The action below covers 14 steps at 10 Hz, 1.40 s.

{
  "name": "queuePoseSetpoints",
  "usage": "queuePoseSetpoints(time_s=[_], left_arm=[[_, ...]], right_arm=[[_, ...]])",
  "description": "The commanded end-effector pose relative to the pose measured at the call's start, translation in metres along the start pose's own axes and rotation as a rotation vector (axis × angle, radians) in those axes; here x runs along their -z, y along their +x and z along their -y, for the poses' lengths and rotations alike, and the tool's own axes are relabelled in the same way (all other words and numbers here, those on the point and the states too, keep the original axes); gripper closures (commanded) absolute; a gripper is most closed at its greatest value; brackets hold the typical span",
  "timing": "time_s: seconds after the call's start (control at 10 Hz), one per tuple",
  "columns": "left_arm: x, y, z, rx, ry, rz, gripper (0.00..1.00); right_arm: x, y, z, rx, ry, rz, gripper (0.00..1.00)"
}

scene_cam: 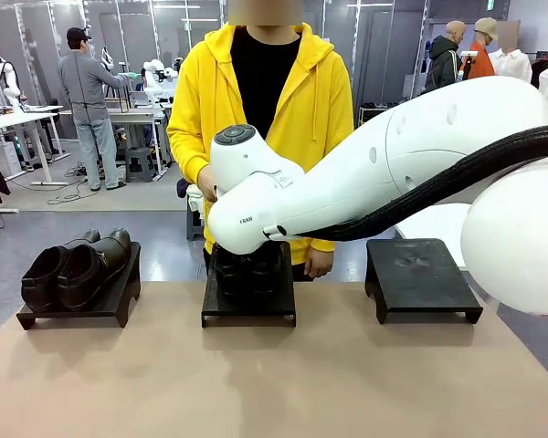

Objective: Place the shoes on the stand as instructed by the person.
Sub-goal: Pick up another pair of Shoes and place it on the Shoes Stand indicated by the person.

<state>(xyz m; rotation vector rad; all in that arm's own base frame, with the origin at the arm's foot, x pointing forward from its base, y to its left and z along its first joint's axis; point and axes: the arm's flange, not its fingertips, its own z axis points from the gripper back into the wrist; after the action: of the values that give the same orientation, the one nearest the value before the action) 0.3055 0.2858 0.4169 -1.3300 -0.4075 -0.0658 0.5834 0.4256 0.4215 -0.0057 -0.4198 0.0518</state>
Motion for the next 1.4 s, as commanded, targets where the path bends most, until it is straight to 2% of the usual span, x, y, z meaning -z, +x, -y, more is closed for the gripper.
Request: queuePoseSetpoints(time_s=[0.0,0.3,0.4,0.8,0.9,1.1,1.2,1.3], left_arm=[[0.001,-0.005,0.003,0.005,0.000,-0.011,0.00],[0.001,-0.005,0.003,0.005,0.000,-0.011,0.00],[0.001,-0.005,0.003,0.005,0.000,-0.011,0.00],[0.001,-0.005,0.003,0.005,0.000,-0.011,0.00],[0.001,-0.005,0.003,0.005,0.000,-0.011,0.00],[0.001,-0.005,0.003,0.005,0.000,-0.011,0.00],[0.001,-0.005,0.003,0.005,0.000,-0.011,0.00],[0.001,-0.005,0.003,0.005,0.000,-0.011,0.00]], right_arm=[[0.002,-0.009,0.003,0.050,-0.007,0.053,0.93],[0.007,-0.012,0.005,0.055,0.001,0.025,0.93],[0.006,-0.014,0.007,0.052,0.004,0.016,0.81],[-0.005,-0.021,0.018,0.071,0.015,0.008,0.09],[-0.010,-0.023,0.022,0.065,0.016,-0.011,0.00],[-0.018,-0.027,0.029,0.070,0.019,-0.010,0.00],[-0.025,-0.027,0.031,0.072,0.030,0.001,0.04],[-0.032,-0.027,0.031,0.072,0.058,0.006,0.00]])
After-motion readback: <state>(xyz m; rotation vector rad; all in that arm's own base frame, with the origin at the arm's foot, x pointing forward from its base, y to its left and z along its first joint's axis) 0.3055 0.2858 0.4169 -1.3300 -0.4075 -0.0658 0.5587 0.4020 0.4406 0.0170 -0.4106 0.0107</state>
